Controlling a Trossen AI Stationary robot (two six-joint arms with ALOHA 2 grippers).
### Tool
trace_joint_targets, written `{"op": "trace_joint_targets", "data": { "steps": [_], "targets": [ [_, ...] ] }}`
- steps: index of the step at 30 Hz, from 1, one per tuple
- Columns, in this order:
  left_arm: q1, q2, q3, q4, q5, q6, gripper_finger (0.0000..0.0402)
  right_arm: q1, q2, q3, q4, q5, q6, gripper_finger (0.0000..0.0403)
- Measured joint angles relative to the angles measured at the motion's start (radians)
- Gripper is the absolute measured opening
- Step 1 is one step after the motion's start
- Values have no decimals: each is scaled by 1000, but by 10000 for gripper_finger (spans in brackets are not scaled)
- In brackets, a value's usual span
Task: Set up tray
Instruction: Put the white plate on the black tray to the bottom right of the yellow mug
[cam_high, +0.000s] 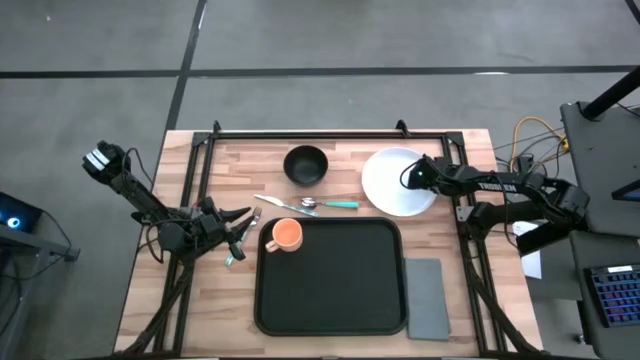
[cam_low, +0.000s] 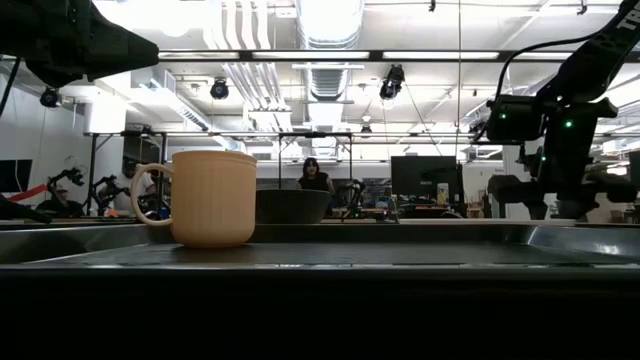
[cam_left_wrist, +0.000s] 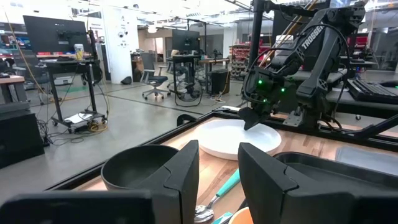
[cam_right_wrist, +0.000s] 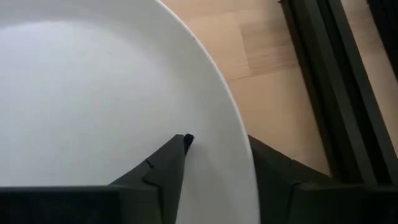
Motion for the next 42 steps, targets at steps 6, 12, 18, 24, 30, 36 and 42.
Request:
{"op": "trace_joint_targets", "data": {
  "steps": [6,12,18,24,30,36,42],
  "targets": [
    [0,0,0,0,0,0,94,0,1,10,-7,3,-4,52],
    [0,0,0,0,0,0,94,0,1,22,-2,11,-19,13],
    [0,0,0,0,0,0,94,0,1,71,0,-47,-66,9],
    [0,0,0,0,0,0,94,13,-5,135,-14,-109,-107,8],
    [0,0,-2,0,0,0,94,49,-37,206,-90,-138,-116,7],
    [0,0,-9,0,0,0,94,74,-135,314,-289,-89,-123,7],
    [0,0,-17,0,0,0,94,78,-263,420,-442,-91,-121,8]
  ]
}}
